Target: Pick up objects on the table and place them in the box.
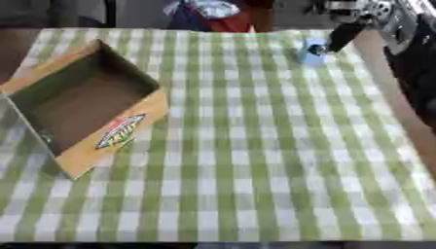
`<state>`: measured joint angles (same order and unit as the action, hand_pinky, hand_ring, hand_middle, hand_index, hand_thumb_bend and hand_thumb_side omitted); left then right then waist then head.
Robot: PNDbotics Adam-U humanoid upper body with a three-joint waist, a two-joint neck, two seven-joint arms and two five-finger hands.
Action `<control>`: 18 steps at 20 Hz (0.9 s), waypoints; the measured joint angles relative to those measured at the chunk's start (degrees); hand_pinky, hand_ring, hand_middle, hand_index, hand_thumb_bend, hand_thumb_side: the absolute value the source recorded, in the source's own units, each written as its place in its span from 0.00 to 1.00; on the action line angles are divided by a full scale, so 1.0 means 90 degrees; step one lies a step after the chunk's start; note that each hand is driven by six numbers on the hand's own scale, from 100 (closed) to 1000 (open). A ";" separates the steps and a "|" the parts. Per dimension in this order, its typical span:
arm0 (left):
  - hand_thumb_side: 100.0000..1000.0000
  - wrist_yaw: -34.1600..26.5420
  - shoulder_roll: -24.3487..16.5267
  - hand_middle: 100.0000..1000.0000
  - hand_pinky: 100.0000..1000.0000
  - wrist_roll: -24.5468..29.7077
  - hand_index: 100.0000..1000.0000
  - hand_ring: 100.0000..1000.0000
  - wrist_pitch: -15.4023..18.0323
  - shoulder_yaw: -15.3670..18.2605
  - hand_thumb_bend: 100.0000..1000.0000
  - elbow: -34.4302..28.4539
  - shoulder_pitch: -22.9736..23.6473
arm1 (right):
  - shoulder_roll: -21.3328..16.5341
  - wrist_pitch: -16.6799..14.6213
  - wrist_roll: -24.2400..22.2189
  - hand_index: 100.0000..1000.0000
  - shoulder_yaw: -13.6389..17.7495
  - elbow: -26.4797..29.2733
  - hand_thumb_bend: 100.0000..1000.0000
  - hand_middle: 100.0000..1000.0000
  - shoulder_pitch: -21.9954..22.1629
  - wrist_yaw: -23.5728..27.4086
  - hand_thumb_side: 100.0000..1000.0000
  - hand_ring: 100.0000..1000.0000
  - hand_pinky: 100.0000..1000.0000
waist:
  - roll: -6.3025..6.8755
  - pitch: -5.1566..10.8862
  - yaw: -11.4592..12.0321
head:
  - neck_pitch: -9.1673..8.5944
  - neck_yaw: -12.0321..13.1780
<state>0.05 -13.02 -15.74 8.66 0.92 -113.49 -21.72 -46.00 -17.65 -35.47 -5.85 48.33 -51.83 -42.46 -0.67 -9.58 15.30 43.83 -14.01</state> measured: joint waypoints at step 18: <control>0.62 -0.0010 0.0018 0.57 0.63 0.0009 0.75 0.51 0.0020 -0.0014 0.00 0.0000 -0.0049 | -0.0048 -0.0086 0.0379 1.00 0.0118 -0.0150 0.31 1.00 0.0106 -0.0527 0.18 1.00 0.89 | -0.0012 -0.0309 0.0127 | -0.0173 -0.0032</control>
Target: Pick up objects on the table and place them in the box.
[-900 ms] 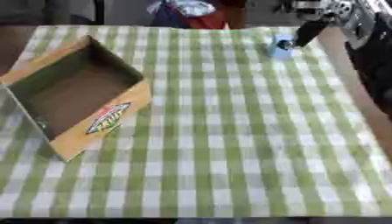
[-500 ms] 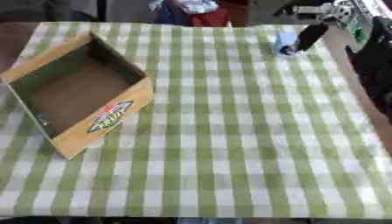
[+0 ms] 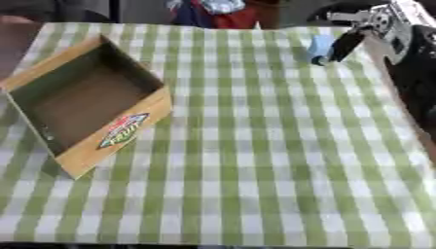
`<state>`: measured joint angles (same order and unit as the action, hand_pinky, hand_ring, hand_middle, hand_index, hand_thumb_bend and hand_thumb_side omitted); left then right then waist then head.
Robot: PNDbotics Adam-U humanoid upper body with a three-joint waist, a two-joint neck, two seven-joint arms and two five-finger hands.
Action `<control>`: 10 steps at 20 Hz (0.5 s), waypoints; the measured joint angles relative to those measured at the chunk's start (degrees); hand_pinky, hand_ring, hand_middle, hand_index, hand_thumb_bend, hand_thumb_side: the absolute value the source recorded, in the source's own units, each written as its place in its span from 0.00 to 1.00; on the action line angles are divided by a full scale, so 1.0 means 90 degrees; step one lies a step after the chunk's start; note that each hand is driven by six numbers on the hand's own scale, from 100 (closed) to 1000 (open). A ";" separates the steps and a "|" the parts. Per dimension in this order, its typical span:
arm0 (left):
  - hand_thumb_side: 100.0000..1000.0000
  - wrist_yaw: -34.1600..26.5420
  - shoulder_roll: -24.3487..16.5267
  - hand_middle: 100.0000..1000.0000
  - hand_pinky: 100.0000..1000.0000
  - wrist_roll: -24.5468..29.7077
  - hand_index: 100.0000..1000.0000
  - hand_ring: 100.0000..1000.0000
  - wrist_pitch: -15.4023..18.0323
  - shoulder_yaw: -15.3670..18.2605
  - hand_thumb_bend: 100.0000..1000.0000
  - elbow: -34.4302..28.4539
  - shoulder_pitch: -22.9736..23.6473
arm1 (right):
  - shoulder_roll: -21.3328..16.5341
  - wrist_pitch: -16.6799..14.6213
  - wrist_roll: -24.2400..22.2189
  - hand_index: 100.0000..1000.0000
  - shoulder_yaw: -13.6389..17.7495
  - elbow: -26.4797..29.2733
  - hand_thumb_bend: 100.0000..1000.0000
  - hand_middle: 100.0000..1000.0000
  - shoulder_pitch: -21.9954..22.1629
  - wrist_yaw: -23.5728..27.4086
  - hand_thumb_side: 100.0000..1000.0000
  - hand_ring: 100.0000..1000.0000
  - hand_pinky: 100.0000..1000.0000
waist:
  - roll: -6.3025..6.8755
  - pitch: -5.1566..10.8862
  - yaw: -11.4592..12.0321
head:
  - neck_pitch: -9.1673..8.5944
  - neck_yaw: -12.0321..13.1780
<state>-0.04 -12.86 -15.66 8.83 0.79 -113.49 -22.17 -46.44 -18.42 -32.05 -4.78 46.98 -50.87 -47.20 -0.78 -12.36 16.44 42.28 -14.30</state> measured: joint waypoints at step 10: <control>0.62 -0.0024 0.0045 0.56 0.63 -0.0008 0.75 0.51 0.0026 0.0001 0.00 0.0000 0.0000 | -0.0149 0.0075 0.0111 1.00 0.0095 0.0000 0.29 1.00 0.0001 0.0002 0.17 1.00 0.88 | 0.0021 -0.0143 0.0038 | -0.0064 -0.0062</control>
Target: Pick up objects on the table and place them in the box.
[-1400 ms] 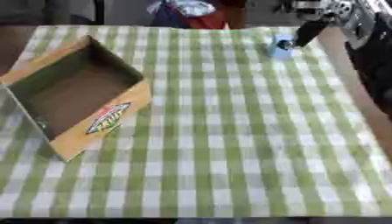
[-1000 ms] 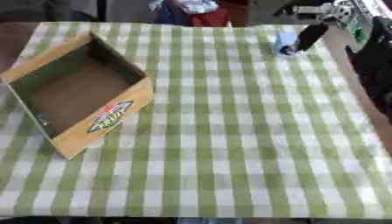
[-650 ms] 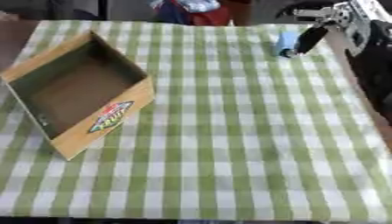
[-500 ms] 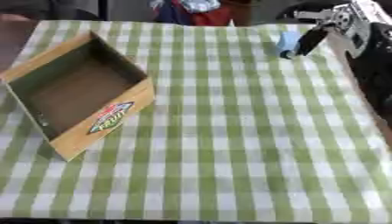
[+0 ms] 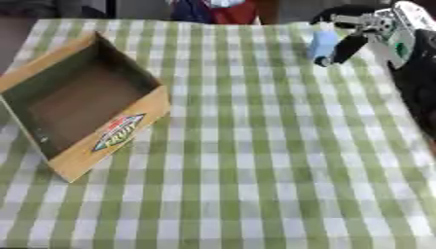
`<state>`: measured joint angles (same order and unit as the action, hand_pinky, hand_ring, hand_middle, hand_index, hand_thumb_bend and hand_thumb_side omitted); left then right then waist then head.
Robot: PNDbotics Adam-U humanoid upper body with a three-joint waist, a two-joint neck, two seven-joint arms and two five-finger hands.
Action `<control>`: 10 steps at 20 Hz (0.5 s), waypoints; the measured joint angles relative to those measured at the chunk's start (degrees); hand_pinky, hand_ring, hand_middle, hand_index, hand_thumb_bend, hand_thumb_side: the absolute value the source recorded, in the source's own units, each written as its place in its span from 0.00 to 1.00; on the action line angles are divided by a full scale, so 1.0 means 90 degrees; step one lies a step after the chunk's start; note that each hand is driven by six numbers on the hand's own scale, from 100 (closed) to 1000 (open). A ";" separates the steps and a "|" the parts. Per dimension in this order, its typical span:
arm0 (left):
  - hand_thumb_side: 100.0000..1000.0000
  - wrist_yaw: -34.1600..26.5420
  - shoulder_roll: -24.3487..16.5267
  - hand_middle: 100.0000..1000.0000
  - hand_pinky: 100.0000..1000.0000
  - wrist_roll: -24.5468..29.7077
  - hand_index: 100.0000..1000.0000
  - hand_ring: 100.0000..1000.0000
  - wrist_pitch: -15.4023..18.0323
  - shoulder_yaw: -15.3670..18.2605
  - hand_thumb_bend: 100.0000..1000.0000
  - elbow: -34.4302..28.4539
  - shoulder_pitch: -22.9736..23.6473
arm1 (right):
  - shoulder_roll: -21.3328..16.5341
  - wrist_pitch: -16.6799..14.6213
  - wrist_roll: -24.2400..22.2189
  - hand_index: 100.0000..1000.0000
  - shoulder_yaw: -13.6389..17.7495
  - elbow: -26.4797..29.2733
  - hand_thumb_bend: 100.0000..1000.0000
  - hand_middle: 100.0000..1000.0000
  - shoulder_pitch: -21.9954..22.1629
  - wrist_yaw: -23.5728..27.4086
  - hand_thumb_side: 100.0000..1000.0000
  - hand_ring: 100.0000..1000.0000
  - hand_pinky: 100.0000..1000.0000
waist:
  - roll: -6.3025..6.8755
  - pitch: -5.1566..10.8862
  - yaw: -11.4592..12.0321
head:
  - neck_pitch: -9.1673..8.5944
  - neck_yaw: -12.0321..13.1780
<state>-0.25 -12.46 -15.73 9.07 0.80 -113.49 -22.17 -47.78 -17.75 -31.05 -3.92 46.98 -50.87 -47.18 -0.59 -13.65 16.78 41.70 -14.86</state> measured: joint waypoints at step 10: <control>0.62 -0.0001 0.0001 0.56 0.63 0.0018 0.76 0.50 0.0098 0.0001 0.00 0.0000 0.0001 | -0.0366 0.0102 0.0328 1.00 0.0163 0.0011 0.25 1.00 0.0119 0.0005 0.15 1.00 0.88 | 0.0099 -0.0249 0.0101 | -0.0223 -0.0206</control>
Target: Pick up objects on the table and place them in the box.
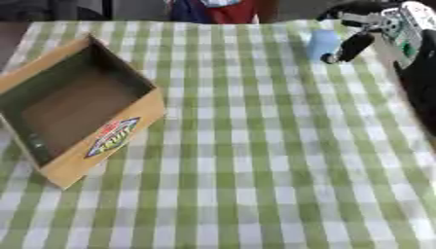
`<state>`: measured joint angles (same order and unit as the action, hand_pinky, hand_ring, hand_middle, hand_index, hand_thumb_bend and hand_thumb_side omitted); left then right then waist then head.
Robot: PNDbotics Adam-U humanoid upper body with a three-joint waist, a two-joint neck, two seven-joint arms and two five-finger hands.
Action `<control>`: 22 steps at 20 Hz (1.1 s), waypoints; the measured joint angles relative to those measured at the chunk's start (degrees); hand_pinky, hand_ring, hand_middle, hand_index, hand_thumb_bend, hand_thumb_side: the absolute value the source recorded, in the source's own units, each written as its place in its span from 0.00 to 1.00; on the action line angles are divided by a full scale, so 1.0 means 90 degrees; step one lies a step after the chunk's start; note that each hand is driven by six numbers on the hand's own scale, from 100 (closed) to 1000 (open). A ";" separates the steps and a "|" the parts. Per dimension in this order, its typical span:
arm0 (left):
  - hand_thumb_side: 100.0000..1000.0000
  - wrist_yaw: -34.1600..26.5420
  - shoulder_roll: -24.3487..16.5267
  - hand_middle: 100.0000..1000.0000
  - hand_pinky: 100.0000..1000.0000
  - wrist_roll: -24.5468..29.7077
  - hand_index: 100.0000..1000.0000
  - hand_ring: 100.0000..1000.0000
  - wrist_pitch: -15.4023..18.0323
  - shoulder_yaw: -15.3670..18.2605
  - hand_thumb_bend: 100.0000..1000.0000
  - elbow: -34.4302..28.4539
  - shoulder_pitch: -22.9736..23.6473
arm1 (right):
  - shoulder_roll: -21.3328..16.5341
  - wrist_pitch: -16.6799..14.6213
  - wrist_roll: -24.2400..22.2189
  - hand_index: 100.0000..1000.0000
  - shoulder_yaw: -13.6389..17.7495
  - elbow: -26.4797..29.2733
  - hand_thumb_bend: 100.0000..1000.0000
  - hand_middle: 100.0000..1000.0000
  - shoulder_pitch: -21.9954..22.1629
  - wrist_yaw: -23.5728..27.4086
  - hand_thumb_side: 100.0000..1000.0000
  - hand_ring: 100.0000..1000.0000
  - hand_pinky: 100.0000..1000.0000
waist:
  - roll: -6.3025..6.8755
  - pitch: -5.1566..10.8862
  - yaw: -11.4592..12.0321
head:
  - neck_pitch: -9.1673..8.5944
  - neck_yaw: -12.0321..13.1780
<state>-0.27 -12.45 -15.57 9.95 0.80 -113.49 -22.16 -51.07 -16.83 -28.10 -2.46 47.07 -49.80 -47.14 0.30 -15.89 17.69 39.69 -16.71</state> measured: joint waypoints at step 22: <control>0.62 -0.0002 0.0001 0.56 0.63 0.0014 0.76 0.50 0.0045 -0.0001 0.00 0.0000 -0.0011 | -0.0214 0.0105 0.0295 1.00 0.0113 0.0033 0.19 1.00 0.0102 0.0040 0.13 1.00 0.87 | 0.0037 -0.0235 0.0167 | -0.0282 -0.0336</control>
<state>-0.28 -12.44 -15.45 10.35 0.80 -113.49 -22.26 -53.00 -15.88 -25.44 -1.44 47.37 -48.88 -46.78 0.63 -18.00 19.20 37.15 -19.73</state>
